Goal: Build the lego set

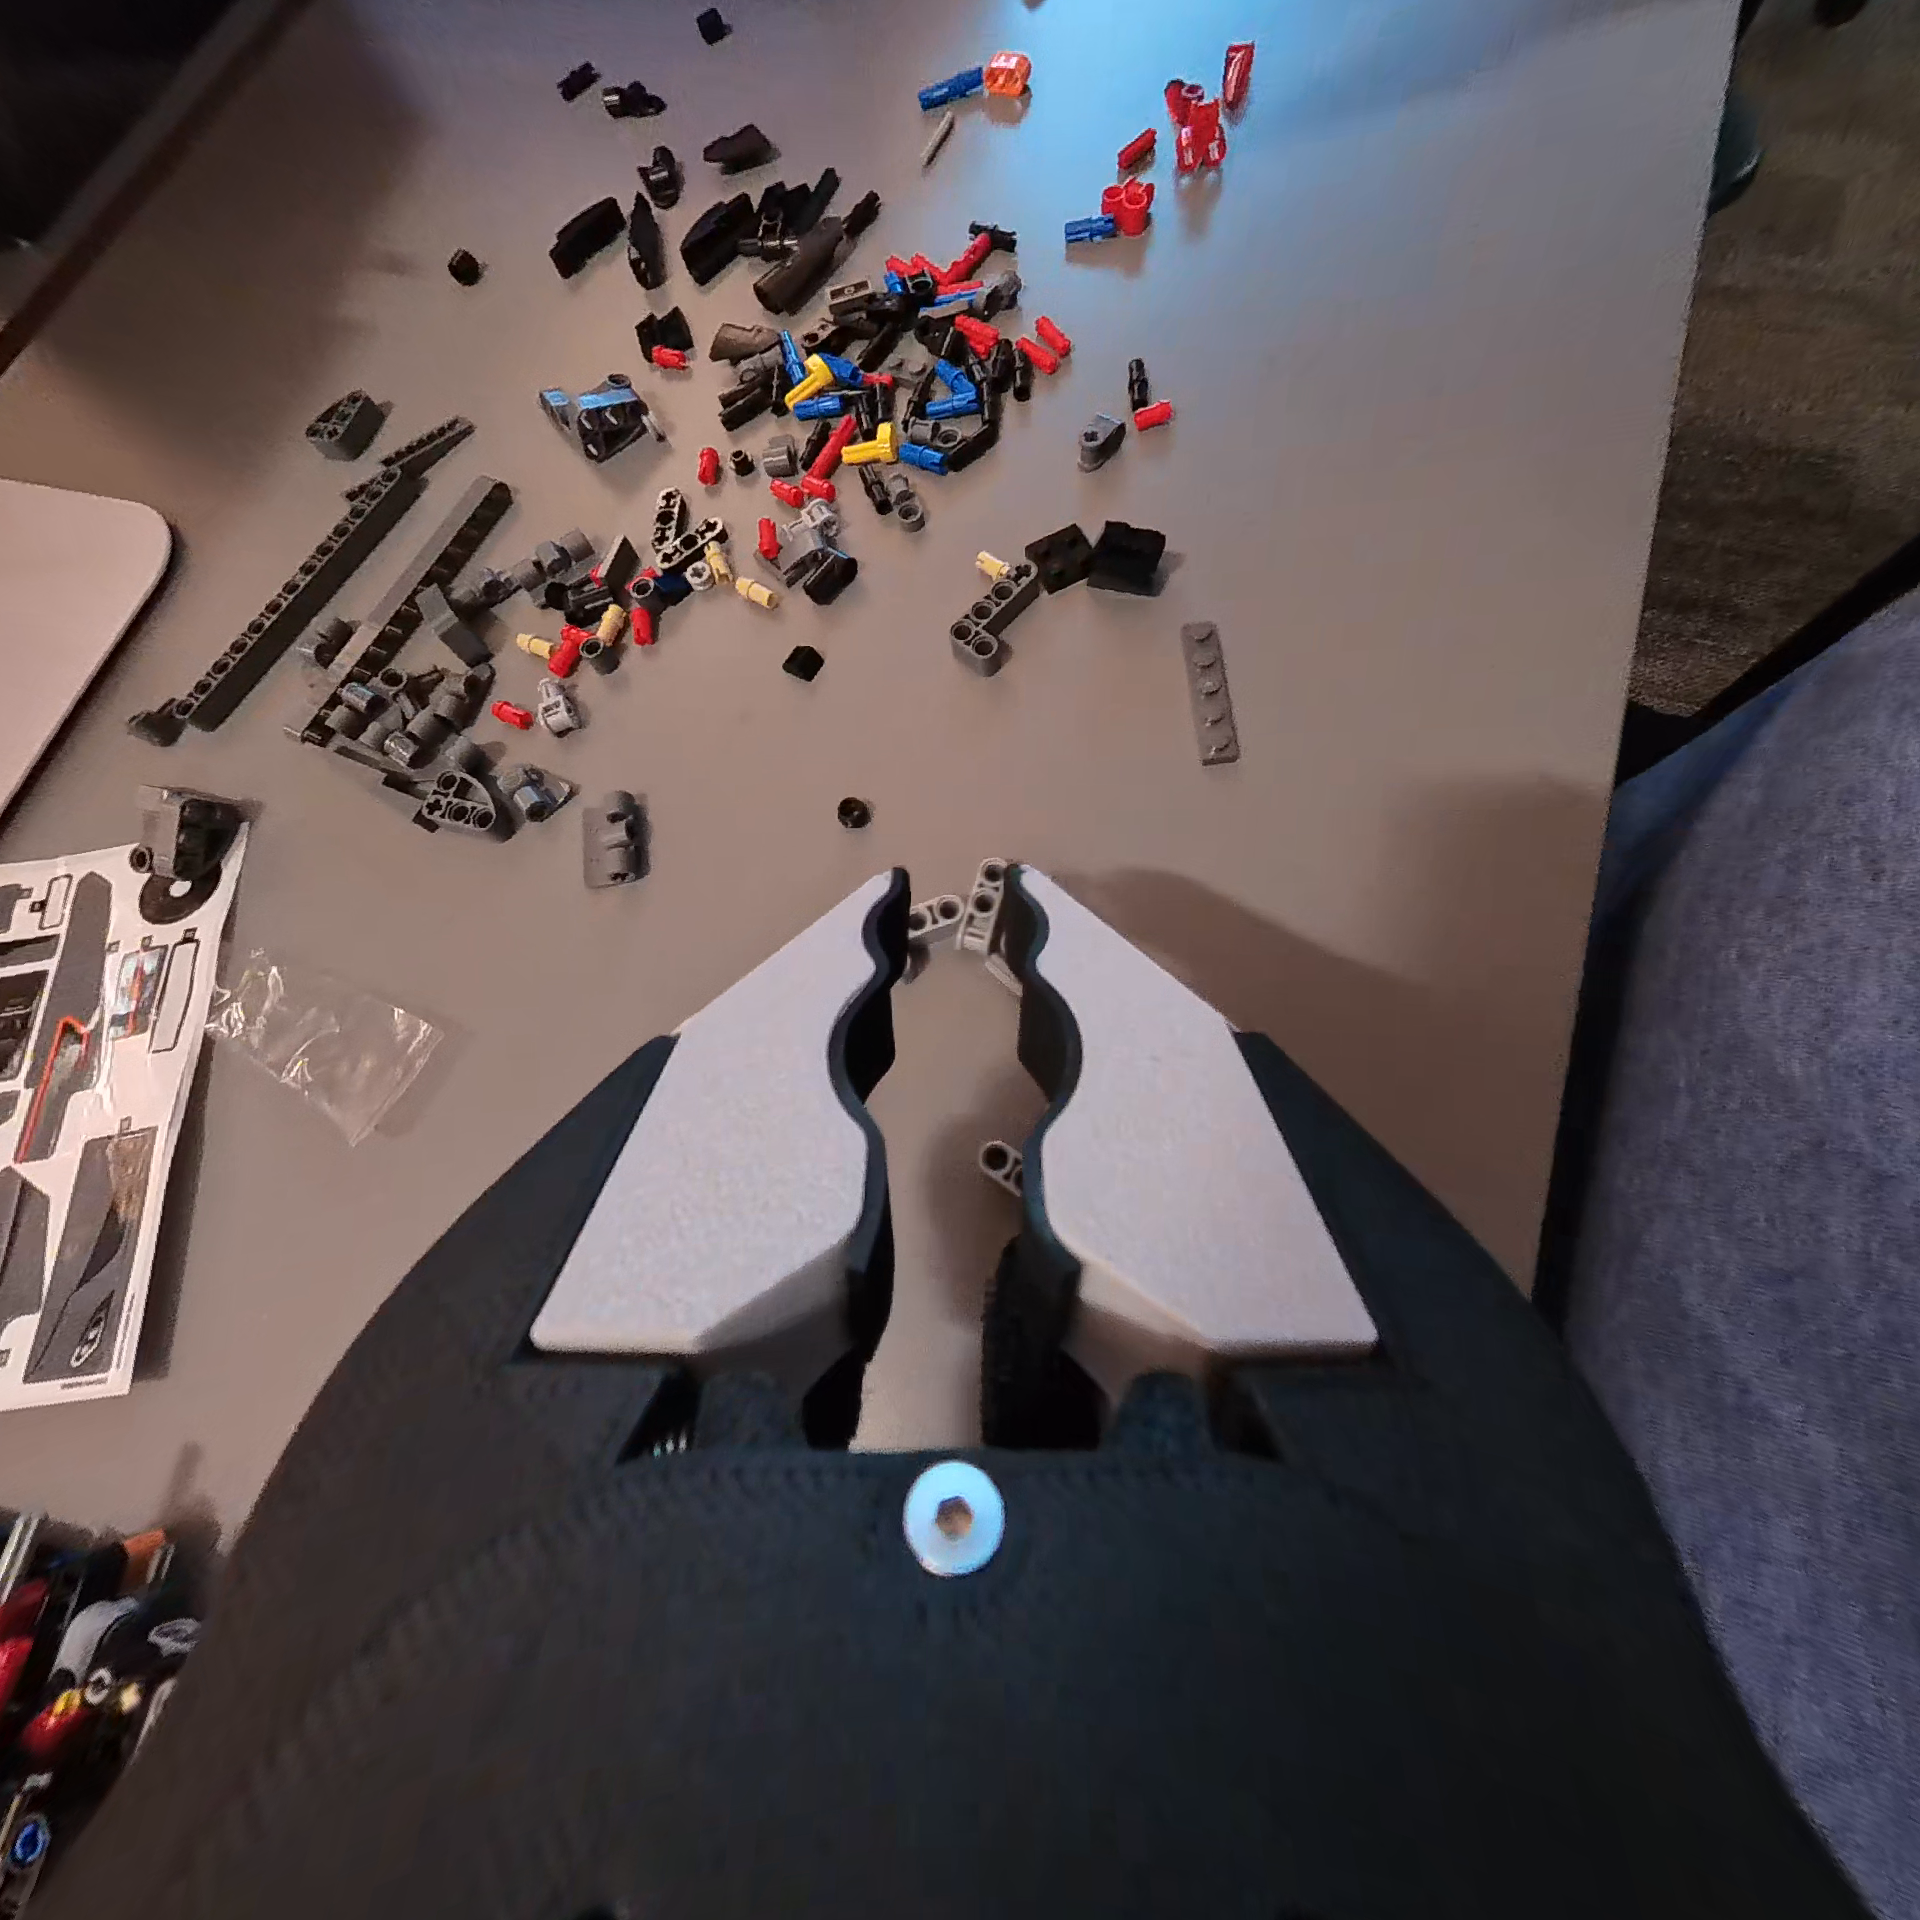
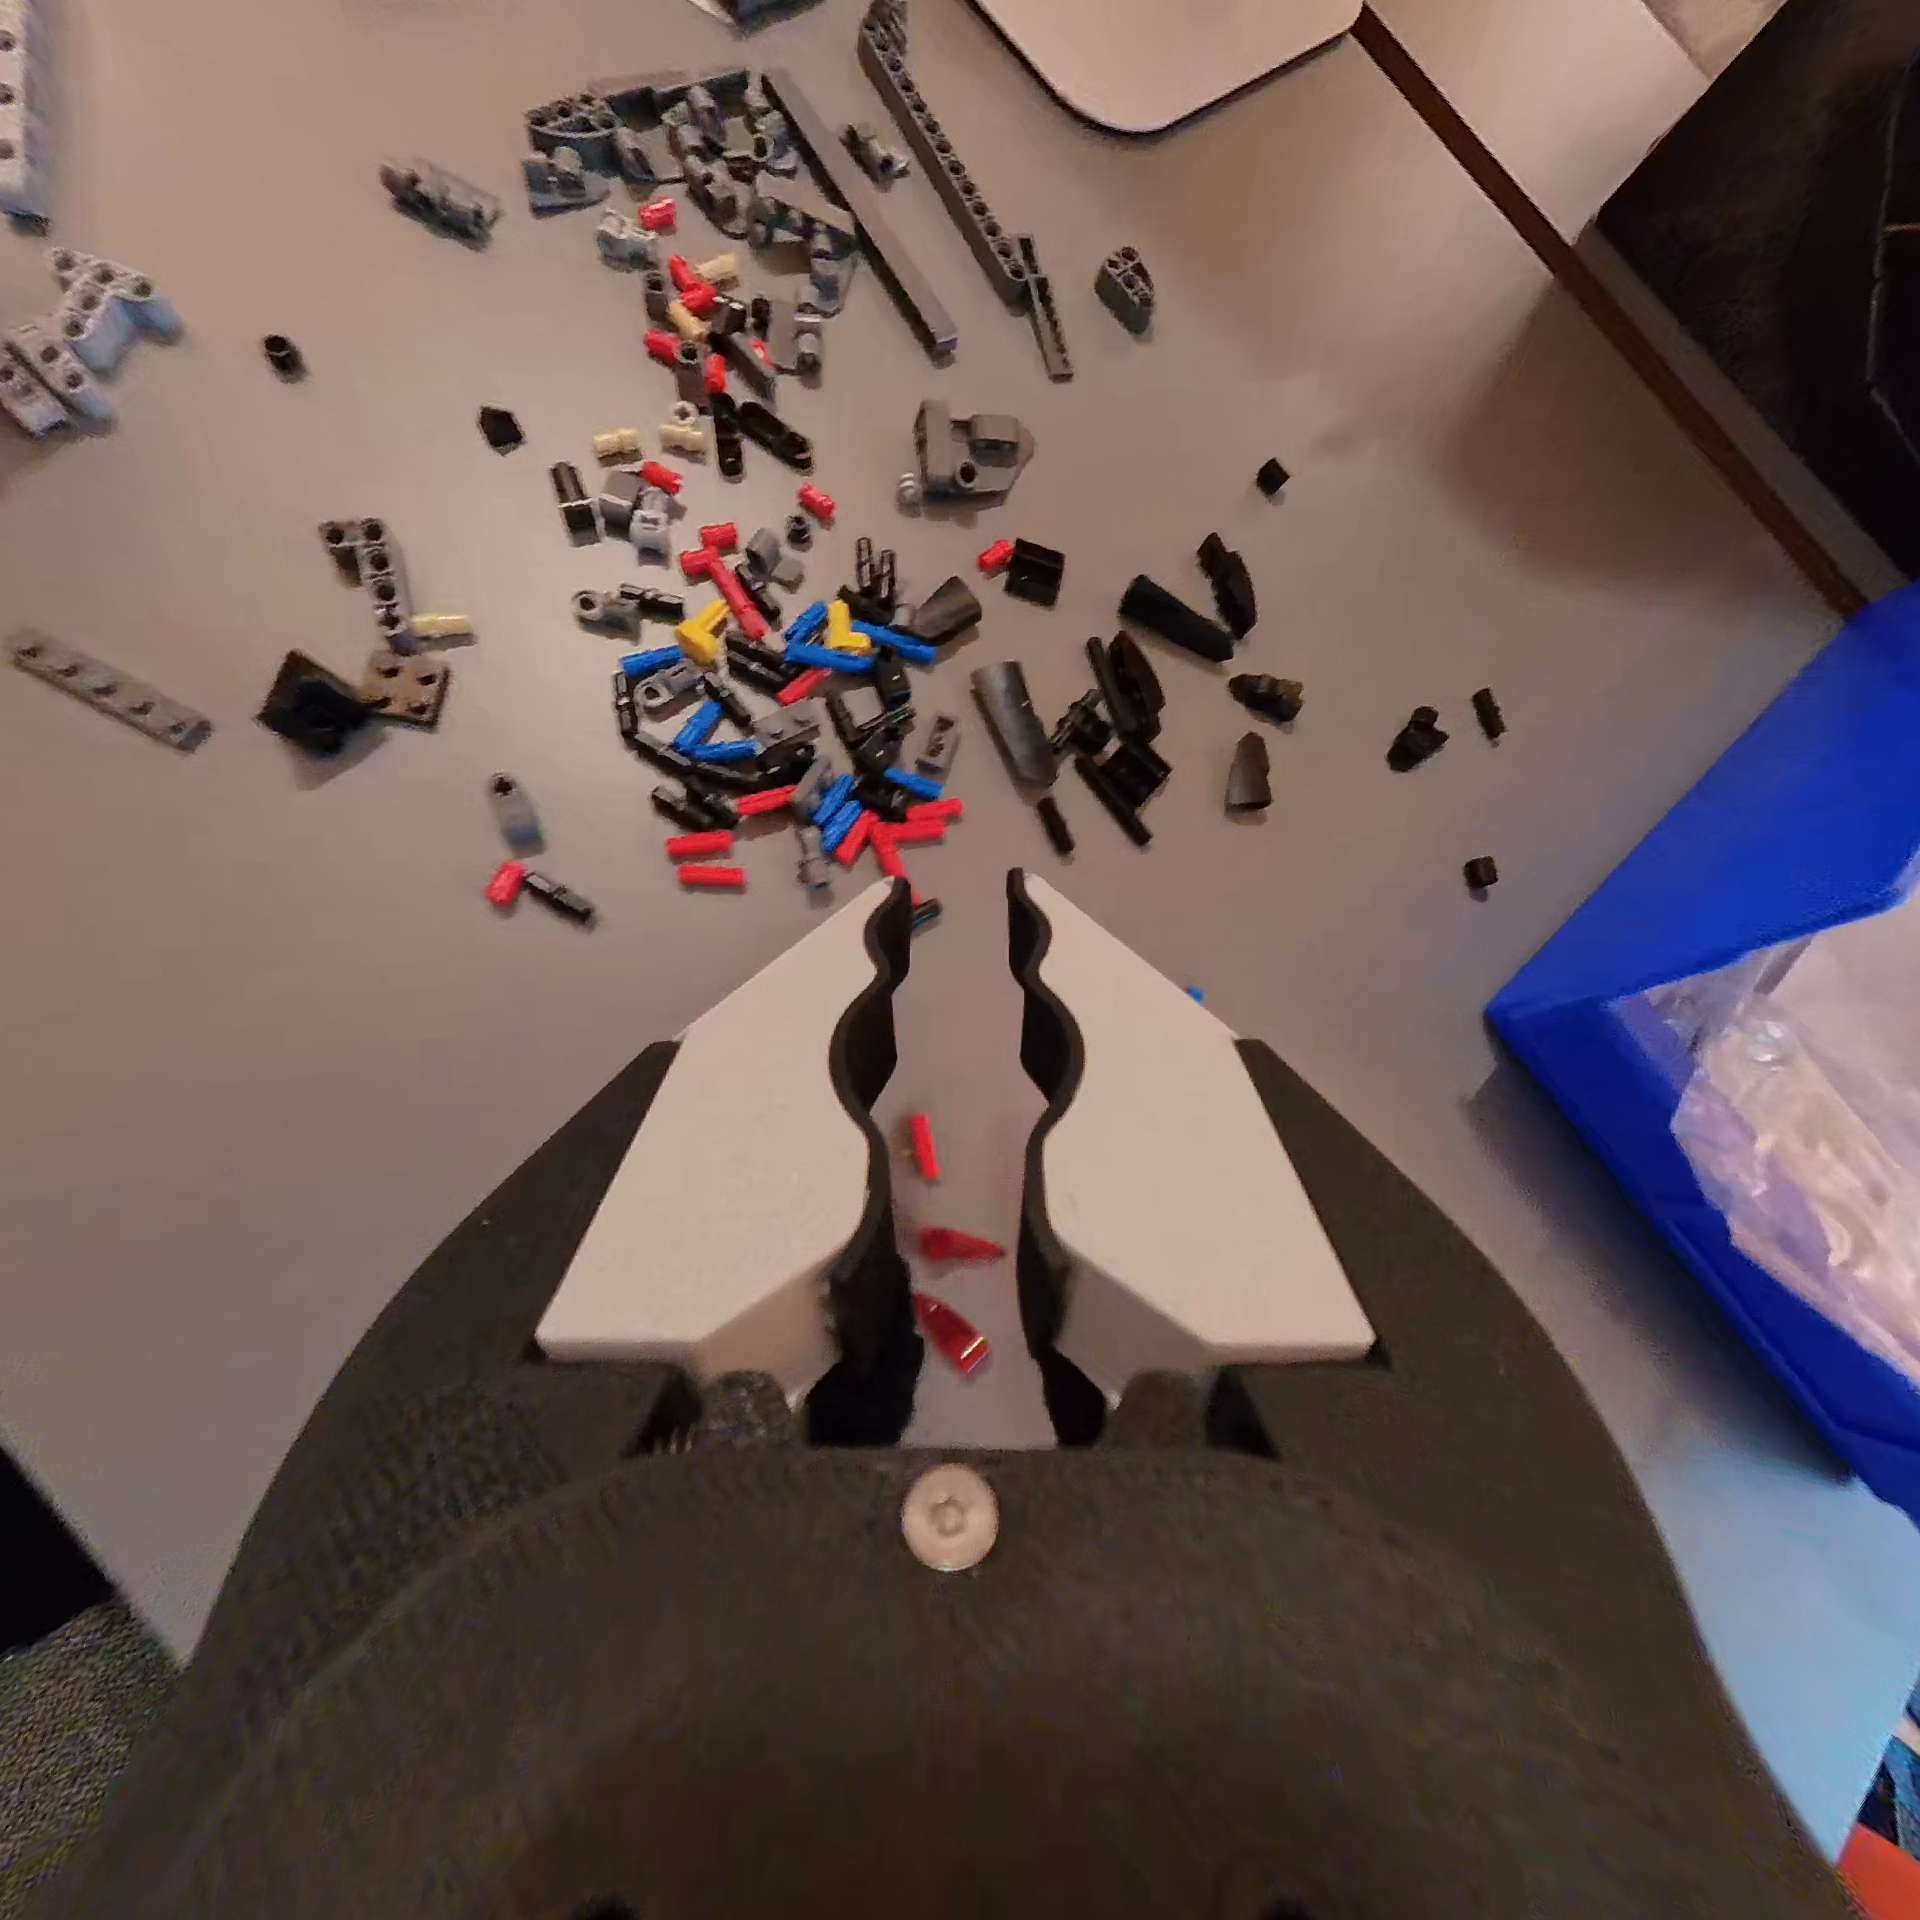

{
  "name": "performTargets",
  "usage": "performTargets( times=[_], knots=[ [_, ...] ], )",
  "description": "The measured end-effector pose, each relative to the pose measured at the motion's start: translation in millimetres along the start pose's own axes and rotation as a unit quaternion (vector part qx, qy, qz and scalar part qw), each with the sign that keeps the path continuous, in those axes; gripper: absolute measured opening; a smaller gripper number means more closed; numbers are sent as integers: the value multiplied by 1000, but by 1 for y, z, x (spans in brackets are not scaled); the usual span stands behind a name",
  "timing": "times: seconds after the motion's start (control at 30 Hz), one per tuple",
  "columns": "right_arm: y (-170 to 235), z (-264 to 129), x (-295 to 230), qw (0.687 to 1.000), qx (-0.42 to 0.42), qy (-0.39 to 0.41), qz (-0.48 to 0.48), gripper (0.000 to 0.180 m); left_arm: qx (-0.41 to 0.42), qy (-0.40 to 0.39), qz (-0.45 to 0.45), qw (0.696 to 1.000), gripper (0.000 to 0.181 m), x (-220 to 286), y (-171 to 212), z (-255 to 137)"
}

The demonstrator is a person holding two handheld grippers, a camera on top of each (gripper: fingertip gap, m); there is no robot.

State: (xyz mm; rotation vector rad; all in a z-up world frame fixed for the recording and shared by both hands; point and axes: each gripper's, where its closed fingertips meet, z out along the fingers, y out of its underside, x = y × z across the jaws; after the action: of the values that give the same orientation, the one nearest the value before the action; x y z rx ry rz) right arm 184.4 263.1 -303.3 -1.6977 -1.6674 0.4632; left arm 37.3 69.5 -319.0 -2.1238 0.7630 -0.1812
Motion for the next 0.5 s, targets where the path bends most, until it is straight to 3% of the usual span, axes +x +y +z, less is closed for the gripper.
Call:
performTargets(
  times=[0.03, 0.5],
  knots=[
    [-2, 4, 6, 1000, -1, 4, 1, 15, 0, 0, 0, 1000, 15, -1, 0, 0],
    [-22, 52, 83, 998, -55, 31, -13, 22, 14, -7, 3, 1000, 14, -8, -1, 1]
  ],
)
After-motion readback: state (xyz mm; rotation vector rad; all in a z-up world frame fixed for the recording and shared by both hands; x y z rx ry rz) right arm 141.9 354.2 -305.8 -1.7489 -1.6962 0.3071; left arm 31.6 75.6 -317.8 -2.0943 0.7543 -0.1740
